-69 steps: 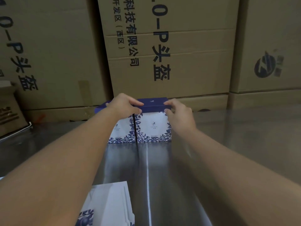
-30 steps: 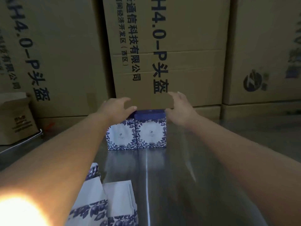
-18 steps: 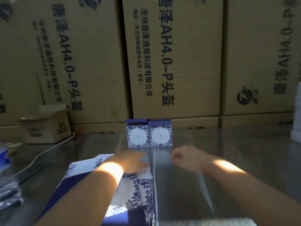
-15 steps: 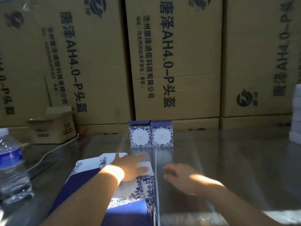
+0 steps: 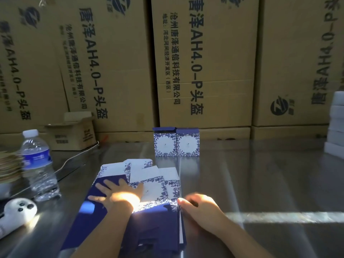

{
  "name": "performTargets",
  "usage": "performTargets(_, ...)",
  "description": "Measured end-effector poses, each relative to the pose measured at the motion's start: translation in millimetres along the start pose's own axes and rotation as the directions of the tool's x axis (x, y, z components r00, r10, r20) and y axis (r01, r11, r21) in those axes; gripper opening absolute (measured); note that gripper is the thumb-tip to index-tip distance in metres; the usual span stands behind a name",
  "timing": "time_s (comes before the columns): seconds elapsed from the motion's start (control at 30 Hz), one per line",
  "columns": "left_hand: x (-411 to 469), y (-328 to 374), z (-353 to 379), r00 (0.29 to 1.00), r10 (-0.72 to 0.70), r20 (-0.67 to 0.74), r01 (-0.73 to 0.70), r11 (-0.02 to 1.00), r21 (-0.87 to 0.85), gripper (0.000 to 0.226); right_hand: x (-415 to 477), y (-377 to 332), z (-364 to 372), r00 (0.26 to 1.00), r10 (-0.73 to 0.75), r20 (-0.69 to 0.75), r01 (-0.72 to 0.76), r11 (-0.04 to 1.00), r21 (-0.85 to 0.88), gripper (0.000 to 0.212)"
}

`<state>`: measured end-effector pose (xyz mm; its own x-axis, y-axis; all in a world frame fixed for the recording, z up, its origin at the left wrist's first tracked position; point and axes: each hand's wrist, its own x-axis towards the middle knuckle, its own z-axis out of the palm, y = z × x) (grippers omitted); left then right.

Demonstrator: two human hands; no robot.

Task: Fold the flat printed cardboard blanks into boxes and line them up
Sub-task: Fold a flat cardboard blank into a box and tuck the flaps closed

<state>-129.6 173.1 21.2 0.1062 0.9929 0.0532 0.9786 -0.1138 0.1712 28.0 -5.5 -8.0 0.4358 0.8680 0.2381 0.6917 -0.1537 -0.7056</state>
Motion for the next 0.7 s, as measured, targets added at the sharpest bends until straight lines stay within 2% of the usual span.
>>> performTargets(0.07,-0.6,0.4,1.6,0.999,-0.031,0.027,0.031,0.999,-0.003,0.087,-3.7,-1.3,1.4,1.000,-0.011,-0.010,0.011,1.000,0.012,0.036)
performTargets(0.23,7.6,-0.3,3.9,0.998,0.005,0.058,-0.009,0.998,0.061,0.078,-7.3,-8.2,-2.4,0.999,0.018,0.027,-0.021,0.992,0.125,0.040)
performTargets(0.33,23.2,-14.3,-15.9,0.980,0.177,0.093,-0.192,0.965,0.180,0.058,-9.8,-7.2,-5.5,0.998,0.011,0.067,-0.020,0.989,0.144,0.042)
performTargets(0.43,43.7,-39.2,-19.0,0.948,0.292,0.130,-0.305,0.947,0.097,0.052,-10.3,-6.4,-3.3,0.997,-0.024,0.072,0.018,0.997,0.079,0.049)
performTargets(0.5,39.4,-49.4,-11.2,0.973,0.189,0.134,-0.198,0.979,0.056,0.064,-9.8,-7.5,-3.1,0.997,-0.037,0.063,0.031,0.995,0.093,0.054)
performTargets(0.6,25.2,-51.7,-7.0,0.987,-0.106,0.121,0.112,0.992,-0.048,0.102,-8.8,-8.0,-2.6,0.996,-0.063,0.061,0.053,0.986,0.156,0.060)
performTargets(0.7,23.5,-48.2,-9.8,0.988,-0.151,0.015,0.152,0.988,-0.037,0.112,-7.8,-10.5,-1.9,0.995,-0.082,0.064,0.073,0.988,0.133,0.053)
